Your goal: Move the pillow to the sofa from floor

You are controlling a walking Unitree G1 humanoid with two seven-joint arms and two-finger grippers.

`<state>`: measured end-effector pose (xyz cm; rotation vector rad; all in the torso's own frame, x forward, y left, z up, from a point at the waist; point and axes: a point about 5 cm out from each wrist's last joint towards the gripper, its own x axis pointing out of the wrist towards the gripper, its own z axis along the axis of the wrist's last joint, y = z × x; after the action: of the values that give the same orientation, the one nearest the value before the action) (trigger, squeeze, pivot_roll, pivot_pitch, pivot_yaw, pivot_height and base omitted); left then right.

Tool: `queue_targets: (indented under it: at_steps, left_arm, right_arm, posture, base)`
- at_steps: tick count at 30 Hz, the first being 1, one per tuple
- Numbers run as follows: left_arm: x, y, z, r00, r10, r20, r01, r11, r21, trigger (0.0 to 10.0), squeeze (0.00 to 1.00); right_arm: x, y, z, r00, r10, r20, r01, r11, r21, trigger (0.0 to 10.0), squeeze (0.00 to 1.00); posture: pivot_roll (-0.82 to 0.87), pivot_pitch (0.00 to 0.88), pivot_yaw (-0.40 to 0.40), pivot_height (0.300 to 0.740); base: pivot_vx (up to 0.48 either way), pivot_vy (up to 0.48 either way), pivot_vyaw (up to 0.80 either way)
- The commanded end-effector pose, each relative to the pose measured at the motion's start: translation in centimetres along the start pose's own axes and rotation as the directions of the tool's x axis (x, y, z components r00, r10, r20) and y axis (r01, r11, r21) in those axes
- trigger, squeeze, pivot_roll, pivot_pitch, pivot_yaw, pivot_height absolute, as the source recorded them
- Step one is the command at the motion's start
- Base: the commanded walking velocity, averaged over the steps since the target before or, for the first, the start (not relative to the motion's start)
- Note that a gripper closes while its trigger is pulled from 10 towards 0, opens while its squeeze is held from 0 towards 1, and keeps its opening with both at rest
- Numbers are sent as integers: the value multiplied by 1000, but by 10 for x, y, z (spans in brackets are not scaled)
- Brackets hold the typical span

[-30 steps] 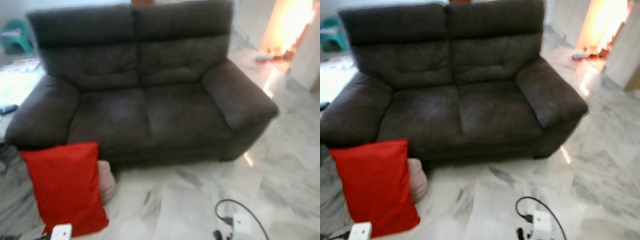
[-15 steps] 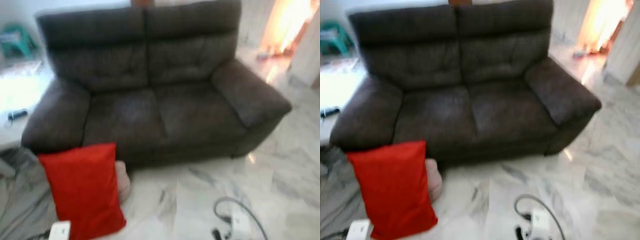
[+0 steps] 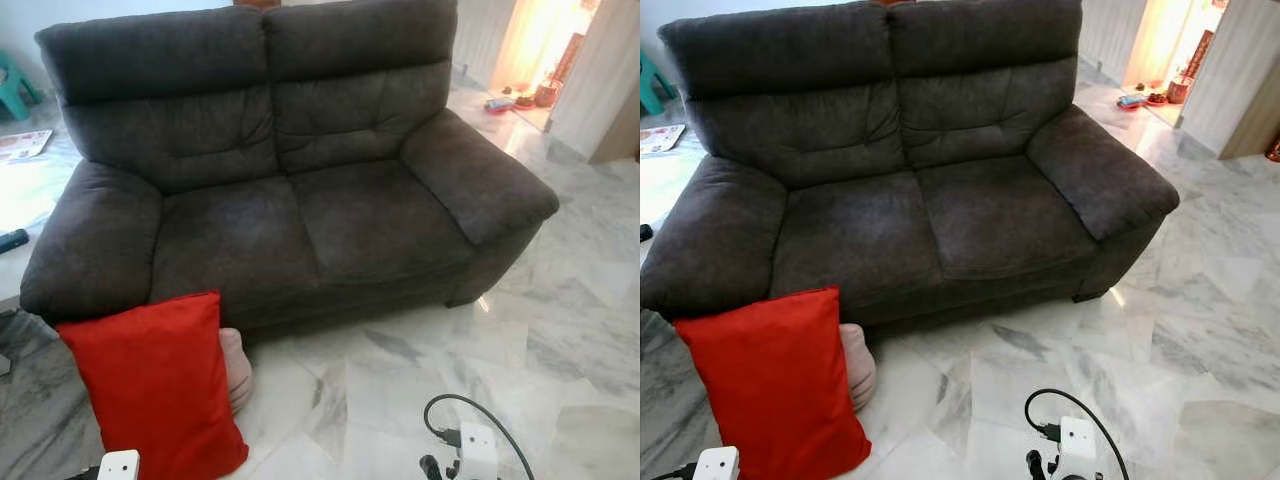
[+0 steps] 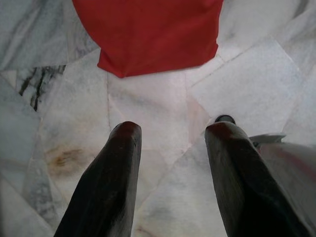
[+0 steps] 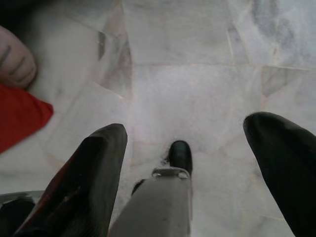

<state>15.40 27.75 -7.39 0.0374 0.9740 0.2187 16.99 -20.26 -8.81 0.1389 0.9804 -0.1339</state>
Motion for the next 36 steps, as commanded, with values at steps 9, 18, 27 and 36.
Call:
queue_targets:
  at_steps: [9, 18, 27, 36]
  left_arm:
    - [-2, 5, -8, 1000, 11, -25, -11, 1000, -13, 10000, 0]
    - [-2, 4, -8, 1000, 9, -22, -9, 1000, -22, 10000, 0]
    - [-2, 4, -8, 1000, 7, -22, -7, 1000, -24, 10000, 0]
    - [-2, 3, -8, 1000, 6, -14, -7, 999, -42, 10000, 0]
  right_arm:
    - [1, 4, 2, 1000, 11, 10, -11, 1000, -7, 10000, 0]
    - [1, 4, 3, 1000, 15, 10, -14, 1000, -18, 10000, 0]
    - [1, 3, 3, 1000, 17, 8, -17, 999, -30, 10000, 0]
    - [1, 2, 3, 1000, 17, 9, -17, 999, -34, 10000, 0]
  posture:
    - [-9, 0, 43, 740]
    - [-5, 0, 36, 740]
    - [-5, 0, 31, 740]
    - [-3, 0, 24, 740]
  base:
    - [0, 0, 666]
    - [0, 0, 591]
    - [0, 0, 595]
    - [0, 0, 599]
